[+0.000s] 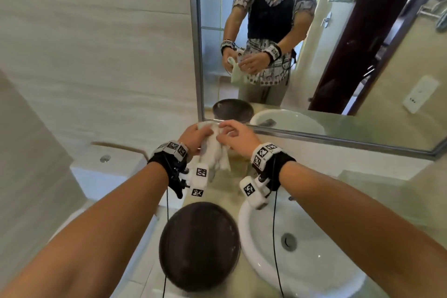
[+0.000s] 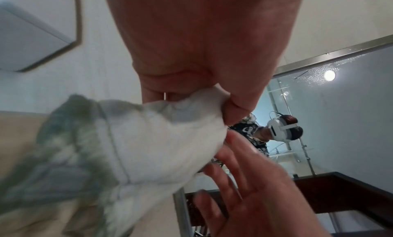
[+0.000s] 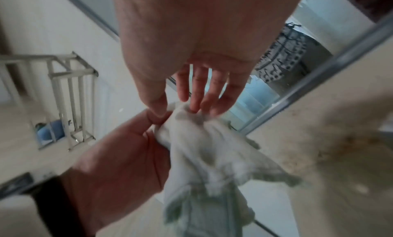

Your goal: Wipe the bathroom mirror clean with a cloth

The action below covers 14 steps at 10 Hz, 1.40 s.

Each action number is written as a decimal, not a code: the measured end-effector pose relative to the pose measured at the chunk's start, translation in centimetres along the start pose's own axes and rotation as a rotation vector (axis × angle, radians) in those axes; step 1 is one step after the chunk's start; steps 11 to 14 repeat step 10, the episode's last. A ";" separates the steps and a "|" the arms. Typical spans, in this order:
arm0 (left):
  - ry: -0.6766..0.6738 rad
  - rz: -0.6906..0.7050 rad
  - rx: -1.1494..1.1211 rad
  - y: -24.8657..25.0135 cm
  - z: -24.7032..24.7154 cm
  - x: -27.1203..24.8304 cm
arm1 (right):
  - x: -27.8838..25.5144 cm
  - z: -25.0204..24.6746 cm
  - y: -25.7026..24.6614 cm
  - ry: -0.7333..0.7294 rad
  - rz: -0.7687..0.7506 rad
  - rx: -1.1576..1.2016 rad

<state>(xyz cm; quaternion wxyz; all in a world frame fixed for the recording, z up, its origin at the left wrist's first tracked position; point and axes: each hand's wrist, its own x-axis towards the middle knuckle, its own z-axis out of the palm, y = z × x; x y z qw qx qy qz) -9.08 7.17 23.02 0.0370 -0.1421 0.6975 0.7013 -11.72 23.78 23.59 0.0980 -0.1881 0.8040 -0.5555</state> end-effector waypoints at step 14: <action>-0.252 -0.682 0.168 -26.8 -10.4 -2.6 | -10.3 16.4 20.0 -0.106 0.955 -0.324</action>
